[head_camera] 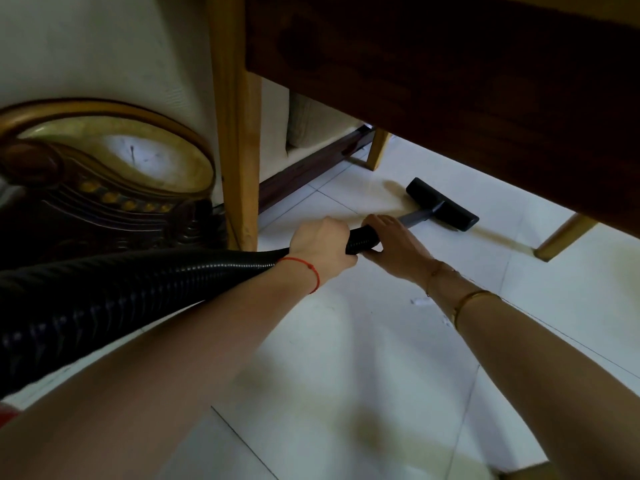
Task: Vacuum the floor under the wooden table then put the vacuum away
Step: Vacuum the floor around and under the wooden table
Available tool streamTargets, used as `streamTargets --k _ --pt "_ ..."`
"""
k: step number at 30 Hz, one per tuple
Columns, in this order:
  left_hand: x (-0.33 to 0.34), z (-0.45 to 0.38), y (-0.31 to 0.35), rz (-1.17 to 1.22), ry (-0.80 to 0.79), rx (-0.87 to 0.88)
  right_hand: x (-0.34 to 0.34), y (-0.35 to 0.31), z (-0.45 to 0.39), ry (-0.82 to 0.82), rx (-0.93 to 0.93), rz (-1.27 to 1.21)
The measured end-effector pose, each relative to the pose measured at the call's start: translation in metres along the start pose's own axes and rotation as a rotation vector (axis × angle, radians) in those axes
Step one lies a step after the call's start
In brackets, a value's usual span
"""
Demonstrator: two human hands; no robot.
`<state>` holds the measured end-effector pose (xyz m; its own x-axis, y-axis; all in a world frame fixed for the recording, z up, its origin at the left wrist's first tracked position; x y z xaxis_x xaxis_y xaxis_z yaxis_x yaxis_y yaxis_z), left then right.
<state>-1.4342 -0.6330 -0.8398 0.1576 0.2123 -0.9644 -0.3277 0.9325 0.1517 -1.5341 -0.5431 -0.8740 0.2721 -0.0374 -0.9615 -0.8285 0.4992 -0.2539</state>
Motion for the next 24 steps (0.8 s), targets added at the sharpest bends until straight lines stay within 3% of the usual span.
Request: streamTargets --k 8,17,24 --pt "-0.012 0.058 -0.043 -0.017 -0.041 0.057 0.004 -0.069 0.018 0.099 -0.124 -0.07" --pt "-0.035 0.133 -0.09 -0.06 -0.046 0.033 0.008 -0.153 0.038 0.217 -0.184 0.058" --pt "-0.034 0.149 -0.089 -0.111 -0.03 0.074 0.011 -0.166 0.055 0.27 -0.165 0.159"
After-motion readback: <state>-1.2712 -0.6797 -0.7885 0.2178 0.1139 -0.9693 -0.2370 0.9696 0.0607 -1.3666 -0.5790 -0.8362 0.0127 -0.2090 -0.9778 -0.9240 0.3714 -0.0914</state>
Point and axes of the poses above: each hand's wrist, its own z-axis away from the middle knuckle, its own x-axis out of the palm, y = z × x, the point moved 6 cm from there along -z, towards the middle knuckle, and after that the axes turned 15 degrees about -y, right-handed, at the moved point
